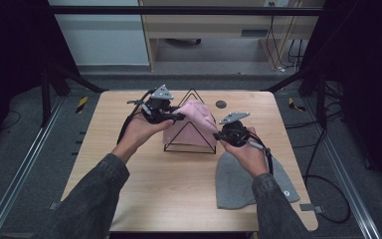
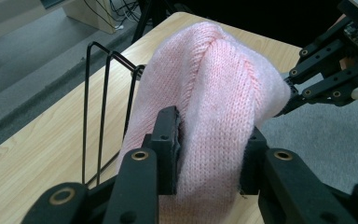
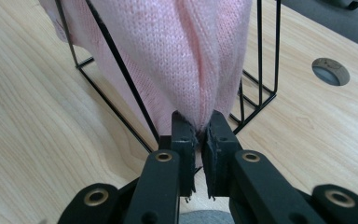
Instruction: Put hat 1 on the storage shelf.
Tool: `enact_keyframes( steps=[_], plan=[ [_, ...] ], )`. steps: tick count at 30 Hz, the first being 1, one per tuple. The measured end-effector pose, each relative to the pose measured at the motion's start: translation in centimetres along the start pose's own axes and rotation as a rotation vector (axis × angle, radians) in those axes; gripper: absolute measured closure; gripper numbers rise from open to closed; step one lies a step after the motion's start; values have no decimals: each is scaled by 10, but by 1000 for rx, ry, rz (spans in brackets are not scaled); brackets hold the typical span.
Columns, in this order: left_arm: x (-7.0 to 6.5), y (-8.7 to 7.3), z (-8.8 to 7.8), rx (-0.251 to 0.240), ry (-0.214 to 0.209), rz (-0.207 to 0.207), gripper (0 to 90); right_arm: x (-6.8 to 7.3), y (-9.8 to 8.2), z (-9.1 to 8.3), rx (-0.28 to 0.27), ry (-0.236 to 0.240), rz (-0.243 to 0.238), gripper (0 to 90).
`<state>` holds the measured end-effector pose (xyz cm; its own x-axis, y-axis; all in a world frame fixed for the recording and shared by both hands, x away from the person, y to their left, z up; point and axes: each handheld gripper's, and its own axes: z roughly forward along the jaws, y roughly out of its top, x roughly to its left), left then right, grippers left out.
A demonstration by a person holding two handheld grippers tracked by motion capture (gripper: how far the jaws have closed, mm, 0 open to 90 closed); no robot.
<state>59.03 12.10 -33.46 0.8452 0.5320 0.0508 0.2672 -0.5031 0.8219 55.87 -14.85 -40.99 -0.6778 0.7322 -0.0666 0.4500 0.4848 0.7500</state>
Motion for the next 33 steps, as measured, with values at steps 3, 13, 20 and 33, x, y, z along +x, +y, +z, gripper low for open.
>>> enact_keyframes(
  steps=[3,13,20,33],
  plan=[
    [-1,-2,1,14,-1,13,663,-1,-3,0,7,6,8,844],
    [-3,-10,0,29,-26,23,594,-2,-9,3,14,8,16,844],
    [-4,-16,-8,11,-24,16,557,-4,-10,4,24,4,15,843],
    [-14,-24,-5,37,-6,-14,645,-3,-14,5,53,18,14,796]
  ],
)
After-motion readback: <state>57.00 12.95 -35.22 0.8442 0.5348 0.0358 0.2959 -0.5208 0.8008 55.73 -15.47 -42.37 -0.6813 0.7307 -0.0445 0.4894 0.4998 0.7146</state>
